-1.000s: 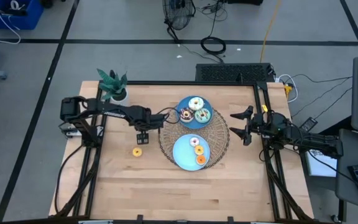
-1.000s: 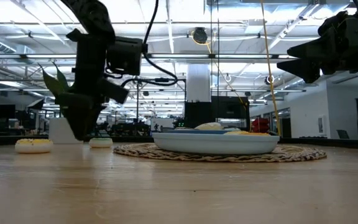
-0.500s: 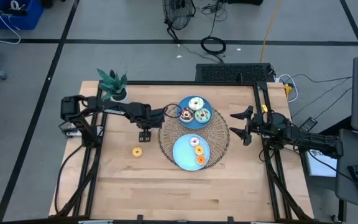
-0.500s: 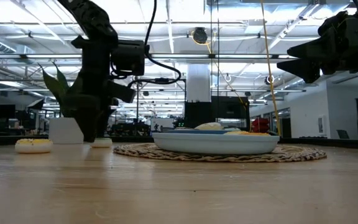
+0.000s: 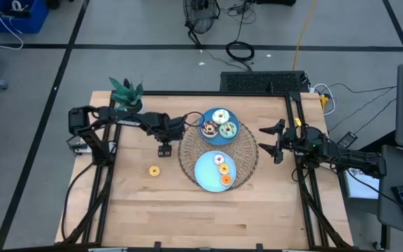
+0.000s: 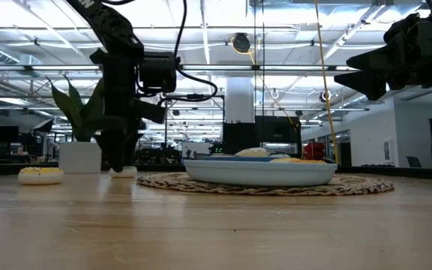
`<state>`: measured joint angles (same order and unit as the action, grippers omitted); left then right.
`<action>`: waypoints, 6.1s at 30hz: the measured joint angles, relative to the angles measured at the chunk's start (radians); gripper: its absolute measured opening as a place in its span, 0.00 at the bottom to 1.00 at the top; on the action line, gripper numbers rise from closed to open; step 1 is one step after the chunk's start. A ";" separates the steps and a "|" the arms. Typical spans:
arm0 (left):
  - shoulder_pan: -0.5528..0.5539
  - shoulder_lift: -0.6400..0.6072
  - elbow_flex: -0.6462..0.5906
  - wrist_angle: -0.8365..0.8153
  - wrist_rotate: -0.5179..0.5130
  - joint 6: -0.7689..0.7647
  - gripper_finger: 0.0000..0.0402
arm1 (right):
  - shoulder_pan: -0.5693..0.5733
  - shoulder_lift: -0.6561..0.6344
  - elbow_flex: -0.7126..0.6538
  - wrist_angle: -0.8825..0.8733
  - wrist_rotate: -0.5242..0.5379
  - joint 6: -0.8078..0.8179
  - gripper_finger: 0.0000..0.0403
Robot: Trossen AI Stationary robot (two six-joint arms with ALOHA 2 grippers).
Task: Pick & Place donuts
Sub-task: Put the small green donut on the light blue plate
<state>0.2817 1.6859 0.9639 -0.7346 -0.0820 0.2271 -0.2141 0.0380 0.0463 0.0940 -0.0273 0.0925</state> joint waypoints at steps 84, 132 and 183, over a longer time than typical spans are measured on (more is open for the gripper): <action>0.027 -0.002 -0.069 0.114 0.033 -0.055 0.73 | 0.000 0.000 0.000 0.000 0.000 0.000 0.75; -0.045 0.006 0.046 0.135 0.171 -0.100 0.28 | 0.000 0.000 0.000 0.000 0.000 0.000 0.75; -0.315 0.404 0.585 0.081 0.071 -0.122 0.63 | 0.000 0.000 0.000 0.000 0.000 0.000 0.75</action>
<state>-0.0330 2.0895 1.5486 -0.6540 -0.0106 0.1051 -0.2139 0.0380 0.0467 0.0940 -0.0273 0.0925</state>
